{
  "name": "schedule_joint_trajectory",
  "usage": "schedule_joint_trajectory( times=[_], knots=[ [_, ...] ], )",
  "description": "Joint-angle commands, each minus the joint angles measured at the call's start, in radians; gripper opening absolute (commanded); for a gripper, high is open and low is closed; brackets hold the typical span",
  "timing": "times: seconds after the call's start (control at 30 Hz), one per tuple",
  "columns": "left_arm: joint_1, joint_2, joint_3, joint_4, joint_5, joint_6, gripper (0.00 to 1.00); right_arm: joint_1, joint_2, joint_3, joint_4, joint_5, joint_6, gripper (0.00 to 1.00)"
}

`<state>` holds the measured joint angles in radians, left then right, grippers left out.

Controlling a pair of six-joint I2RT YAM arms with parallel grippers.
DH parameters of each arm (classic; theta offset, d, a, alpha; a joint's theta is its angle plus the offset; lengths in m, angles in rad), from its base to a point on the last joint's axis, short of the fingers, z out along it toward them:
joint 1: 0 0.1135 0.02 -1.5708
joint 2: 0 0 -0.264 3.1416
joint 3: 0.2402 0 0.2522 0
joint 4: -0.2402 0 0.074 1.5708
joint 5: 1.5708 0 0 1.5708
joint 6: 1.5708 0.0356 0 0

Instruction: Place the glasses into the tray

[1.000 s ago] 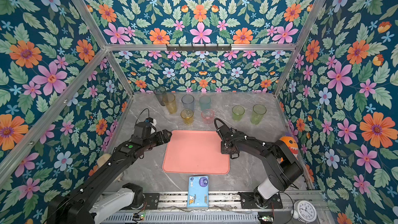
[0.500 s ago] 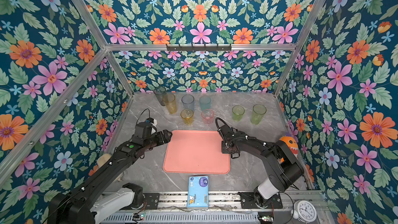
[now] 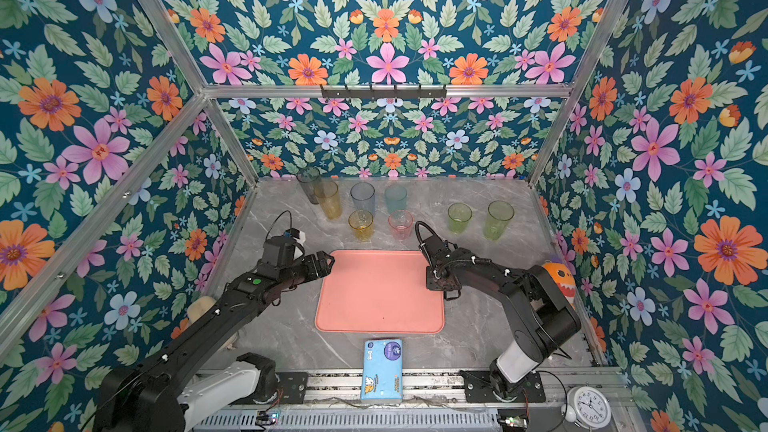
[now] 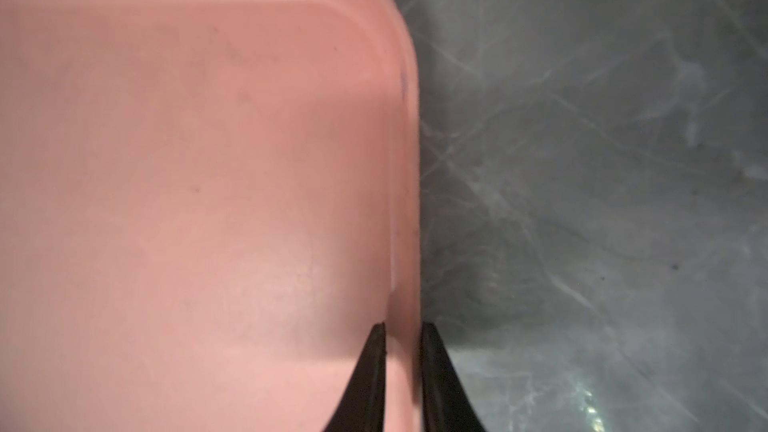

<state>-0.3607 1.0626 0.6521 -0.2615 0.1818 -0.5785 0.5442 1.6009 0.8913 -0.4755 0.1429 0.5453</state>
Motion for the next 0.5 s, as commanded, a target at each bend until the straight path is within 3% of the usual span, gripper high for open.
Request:
schedule_joint_trajectory(
  times=[0.0, 0.27, 0.47],
  knots=[
    [0.002, 0.009, 0.019, 0.028, -0.021, 0.004, 0.91, -0.004, -0.009, 0.02, -0.036, 0.016, -0.015, 0.21],
    [0.019, 0.119, 0.189, -0.007, -0.119, 0.058, 0.91, -0.009, -0.108, 0.096, -0.062, 0.023, -0.081, 0.28],
    [0.061, 0.261, 0.38, -0.026, -0.212, 0.066, 0.92, -0.01, -0.215, 0.049, 0.152, 0.001, -0.1, 0.33]
  ],
)
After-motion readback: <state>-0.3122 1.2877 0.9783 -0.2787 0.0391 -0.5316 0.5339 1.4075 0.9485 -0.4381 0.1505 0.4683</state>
